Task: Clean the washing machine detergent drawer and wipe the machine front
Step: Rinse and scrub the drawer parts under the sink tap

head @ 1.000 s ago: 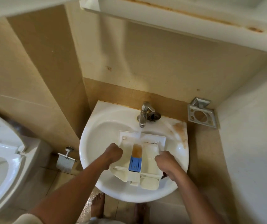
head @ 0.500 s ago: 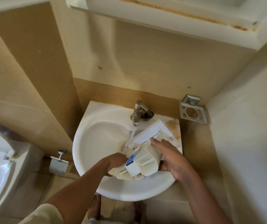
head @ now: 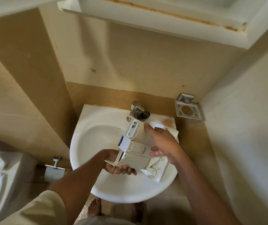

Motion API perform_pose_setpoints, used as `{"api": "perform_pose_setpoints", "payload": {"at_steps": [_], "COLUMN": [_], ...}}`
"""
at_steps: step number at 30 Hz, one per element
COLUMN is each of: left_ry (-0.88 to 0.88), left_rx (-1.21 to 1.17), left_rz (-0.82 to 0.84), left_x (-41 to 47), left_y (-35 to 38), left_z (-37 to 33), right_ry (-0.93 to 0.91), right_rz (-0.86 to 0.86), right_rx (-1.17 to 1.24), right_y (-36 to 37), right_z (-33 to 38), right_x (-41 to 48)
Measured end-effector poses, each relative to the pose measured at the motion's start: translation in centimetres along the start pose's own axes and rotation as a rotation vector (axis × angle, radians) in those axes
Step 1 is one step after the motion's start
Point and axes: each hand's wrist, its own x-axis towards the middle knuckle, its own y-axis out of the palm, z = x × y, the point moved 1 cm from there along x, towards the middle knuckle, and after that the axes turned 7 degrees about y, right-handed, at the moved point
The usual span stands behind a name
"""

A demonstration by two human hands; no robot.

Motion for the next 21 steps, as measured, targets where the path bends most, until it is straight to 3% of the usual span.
{"api": "perform_pose_setpoints", "payload": {"at_steps": [4,9,14,21], "left_ry": [-0.019,0.139,0.164,0.261], "left_rx": [-0.021,0.048,-0.019,0.189], "left_rz": [-0.144,-0.495,-0.661,-0.937], "left_x": [-1.1,-1.3,-2.7,-2.3], "left_y": [0.3,2.0,3.4,4.6], "left_z": [-0.1,1.1,0.9,1.8], "right_ry": [0.064,0.14,0.17,0.26], "right_rz": [0.066,0.255,0.345,0.448], "right_rx": [0.146,0.451,0.478,0.557], "right_y": [-0.8,-1.7,-1.6,-2.0], "right_z": [-1.8,-5.3,-6.5,-10.3], "right_x": [0.2,0.7,1.8,3.2]}}
